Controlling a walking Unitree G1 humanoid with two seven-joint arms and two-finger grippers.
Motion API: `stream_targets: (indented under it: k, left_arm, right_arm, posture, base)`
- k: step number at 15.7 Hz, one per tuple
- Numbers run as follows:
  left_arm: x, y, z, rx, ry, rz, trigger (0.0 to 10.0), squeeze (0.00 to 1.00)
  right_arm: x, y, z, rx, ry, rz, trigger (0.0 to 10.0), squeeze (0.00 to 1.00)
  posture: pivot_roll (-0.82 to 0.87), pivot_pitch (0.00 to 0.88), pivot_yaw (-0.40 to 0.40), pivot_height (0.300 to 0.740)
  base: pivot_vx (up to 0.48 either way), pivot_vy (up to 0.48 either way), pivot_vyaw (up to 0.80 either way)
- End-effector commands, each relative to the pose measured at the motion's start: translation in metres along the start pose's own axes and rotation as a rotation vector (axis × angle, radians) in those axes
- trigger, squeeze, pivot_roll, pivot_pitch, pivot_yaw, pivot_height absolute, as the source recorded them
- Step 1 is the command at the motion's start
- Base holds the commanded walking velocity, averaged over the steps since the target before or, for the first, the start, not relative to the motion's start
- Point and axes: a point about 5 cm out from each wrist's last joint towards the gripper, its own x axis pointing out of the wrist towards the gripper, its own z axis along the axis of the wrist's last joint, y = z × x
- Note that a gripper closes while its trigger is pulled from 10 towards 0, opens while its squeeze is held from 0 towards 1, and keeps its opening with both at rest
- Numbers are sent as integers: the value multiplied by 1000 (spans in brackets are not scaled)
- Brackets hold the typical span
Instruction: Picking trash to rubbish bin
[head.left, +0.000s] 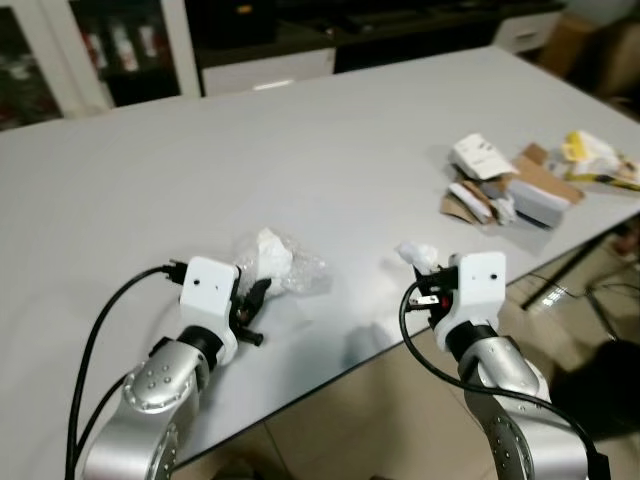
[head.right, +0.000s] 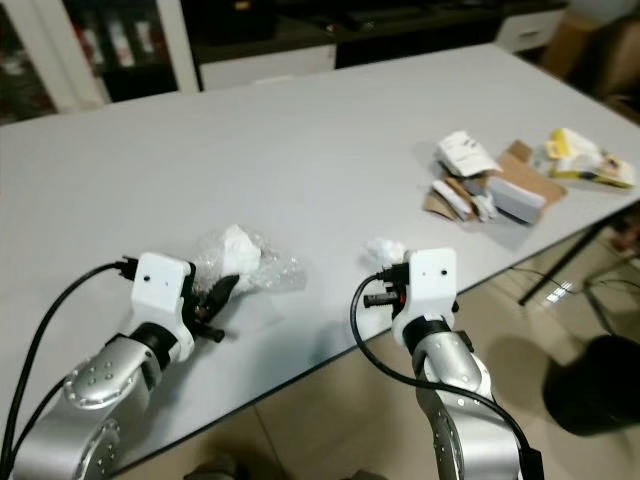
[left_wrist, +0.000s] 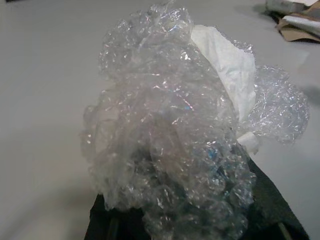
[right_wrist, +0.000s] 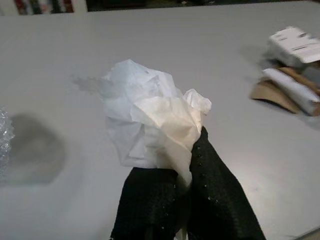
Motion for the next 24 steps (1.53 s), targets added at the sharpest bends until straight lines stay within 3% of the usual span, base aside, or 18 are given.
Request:
stream_targets:
  k: [1, 17, 24]
  left_arm:
    - [0, 0, 2, 10, -4, 10, 10000, 0]
    - [8, 2, 7, 35, -20, -17, 10000, 0]
    - [12, 2, 8, 41, -23, -32, 10000, 0]
  right_arm:
    - [0, -2, -3, 7, 16, -2, 10000, 0]
    - [-4, -2, -11, 1, 43, -21, 10000, 0]
    - [-7, -11, -18, 1, 76, -90, 10000, 0]
  posture:
    - [-6, 71, -76, 740]
    - [-17, 45, -44, 740]
    - [-27, 44, -24, 740]
  base:
    - [0, 0, 0]
    - [-214, 0, 0]
    - [-264, 0, 0]
